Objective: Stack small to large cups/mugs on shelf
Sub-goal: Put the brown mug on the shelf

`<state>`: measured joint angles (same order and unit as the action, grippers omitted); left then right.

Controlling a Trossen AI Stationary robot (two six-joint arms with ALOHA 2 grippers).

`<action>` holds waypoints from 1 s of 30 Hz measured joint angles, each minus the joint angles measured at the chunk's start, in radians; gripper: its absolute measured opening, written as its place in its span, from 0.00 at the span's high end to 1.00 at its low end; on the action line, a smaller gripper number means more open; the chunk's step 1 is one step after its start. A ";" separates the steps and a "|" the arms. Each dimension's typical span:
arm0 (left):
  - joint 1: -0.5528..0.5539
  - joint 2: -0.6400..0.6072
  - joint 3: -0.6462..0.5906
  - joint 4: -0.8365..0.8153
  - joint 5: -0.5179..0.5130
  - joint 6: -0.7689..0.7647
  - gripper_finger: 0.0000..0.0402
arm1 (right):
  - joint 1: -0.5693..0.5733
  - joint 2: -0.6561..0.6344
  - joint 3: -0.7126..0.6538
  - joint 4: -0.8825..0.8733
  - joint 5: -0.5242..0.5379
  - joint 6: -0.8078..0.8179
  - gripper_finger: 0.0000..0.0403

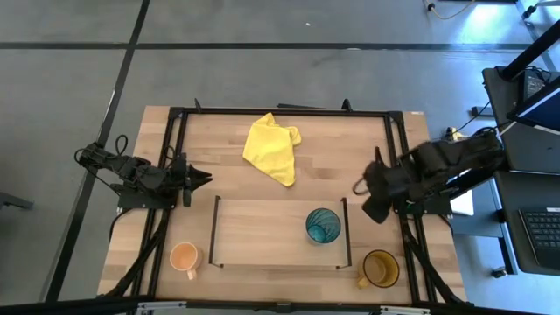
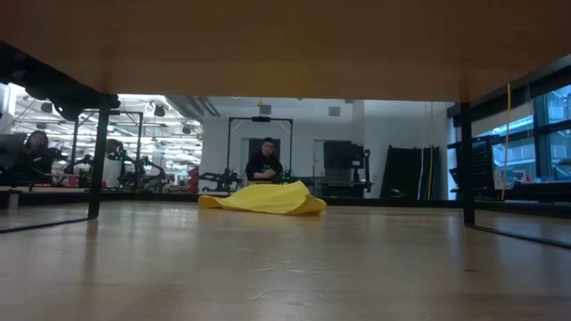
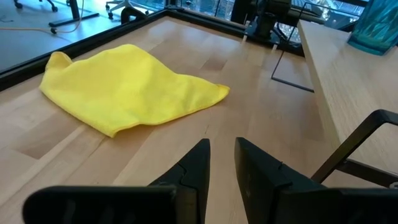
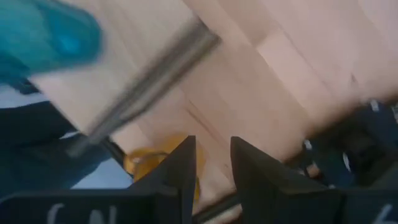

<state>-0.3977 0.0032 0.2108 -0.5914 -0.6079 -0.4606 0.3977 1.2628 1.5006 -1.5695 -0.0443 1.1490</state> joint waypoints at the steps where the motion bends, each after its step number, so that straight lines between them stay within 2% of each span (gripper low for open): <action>1: 0.000 0.000 0.000 0.001 0.000 0.000 0.83 | 0.031 -0.019 -0.022 0.003 0.011 0.035 0.75; 8: 0.000 0.000 0.000 0.000 0.000 0.000 0.83 | 0.225 -0.056 -0.143 0.003 0.074 0.102 0.75; 10: 0.000 0.000 0.000 0.001 0.000 0.000 0.83 | 0.258 -0.051 -0.194 0.032 0.054 0.094 0.75; 12: 0.000 0.000 0.000 0.000 0.000 0.000 0.83 | 0.285 -0.049 -0.255 0.088 -0.011 0.093 0.75; 17: 0.000 0.000 0.000 0.000 0.000 0.000 0.83 | 0.318 -0.067 -0.408 0.370 -0.166 0.156 0.75; 21: 0.000 0.000 0.000 0.000 0.000 0.000 0.83 | 0.336 -0.084 -0.492 0.563 -0.157 0.213 0.75; 30: 0.000 0.000 0.000 0.001 0.000 0.000 0.83 | 0.397 -0.084 -0.591 0.591 -0.122 0.264 0.72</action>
<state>-0.3977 0.0032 0.2108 -0.5907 -0.6079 -0.4606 0.7946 1.1786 0.9091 -0.9787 -0.1661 1.4132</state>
